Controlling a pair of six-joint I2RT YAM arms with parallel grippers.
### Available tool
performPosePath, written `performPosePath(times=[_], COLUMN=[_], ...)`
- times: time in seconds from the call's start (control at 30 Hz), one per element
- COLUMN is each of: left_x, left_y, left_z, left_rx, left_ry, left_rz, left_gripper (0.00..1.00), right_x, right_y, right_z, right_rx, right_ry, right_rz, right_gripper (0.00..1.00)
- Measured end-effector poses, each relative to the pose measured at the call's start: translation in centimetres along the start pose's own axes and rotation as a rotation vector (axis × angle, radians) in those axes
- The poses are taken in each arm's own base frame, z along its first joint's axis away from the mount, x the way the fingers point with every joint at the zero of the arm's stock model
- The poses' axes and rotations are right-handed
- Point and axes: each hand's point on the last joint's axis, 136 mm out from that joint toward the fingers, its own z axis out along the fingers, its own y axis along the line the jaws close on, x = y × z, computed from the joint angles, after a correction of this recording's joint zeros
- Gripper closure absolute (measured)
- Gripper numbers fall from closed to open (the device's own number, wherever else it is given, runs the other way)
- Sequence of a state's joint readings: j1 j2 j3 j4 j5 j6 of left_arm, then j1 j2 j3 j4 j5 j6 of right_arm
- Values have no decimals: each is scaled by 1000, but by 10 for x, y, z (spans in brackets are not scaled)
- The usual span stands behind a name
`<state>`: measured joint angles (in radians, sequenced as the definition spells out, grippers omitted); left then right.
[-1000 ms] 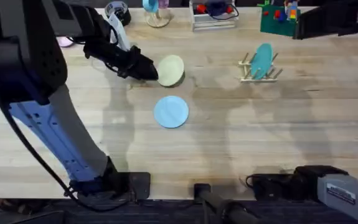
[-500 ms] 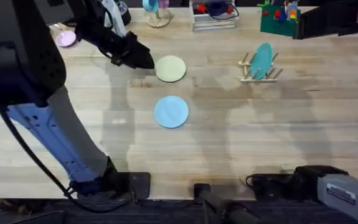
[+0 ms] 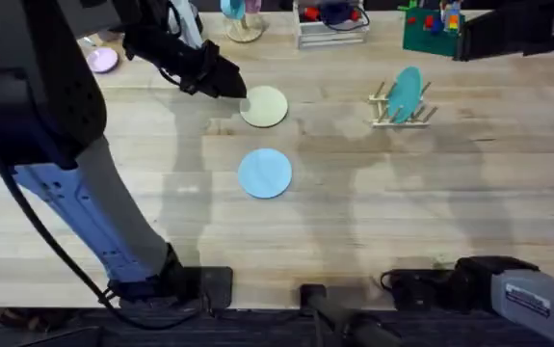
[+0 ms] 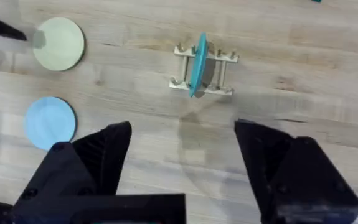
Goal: Pick up the plates from the table one by one and place each into a slot on the dish rack.
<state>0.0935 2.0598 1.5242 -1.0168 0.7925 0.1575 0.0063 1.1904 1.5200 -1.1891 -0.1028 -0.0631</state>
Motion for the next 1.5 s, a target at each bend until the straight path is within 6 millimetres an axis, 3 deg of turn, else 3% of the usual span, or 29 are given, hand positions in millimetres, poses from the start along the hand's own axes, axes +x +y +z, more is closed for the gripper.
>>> performPosePath(times=[0.47, 0.83, 1.1, 1.37, 1.5], left_x=[-9, -3, -6, -7, -7], left_y=[3, 30, 31, 30, 30], left_z=[4, 31, 35, 35, 35], left_rx=[-8, 8, 47, 55, 55], left_ry=[-25, 29, 31, 31, 31], left_rz=[21, -48, -70, -74, -76], left_gripper=[962, 961, 961, 961, 961], right_x=[0, 0, 0, -3, -5], right_y=[0, 0, 1, 18, 33], right_z=[0, 0, 0, 1, 15], right_rx=[0, 0, -4, -101, -176], right_ry=[0, 0, -1, -8, 36], right_rz=[0, 0, 0, 11, 29], right_gripper=[8, 6, 8, 7, 6])
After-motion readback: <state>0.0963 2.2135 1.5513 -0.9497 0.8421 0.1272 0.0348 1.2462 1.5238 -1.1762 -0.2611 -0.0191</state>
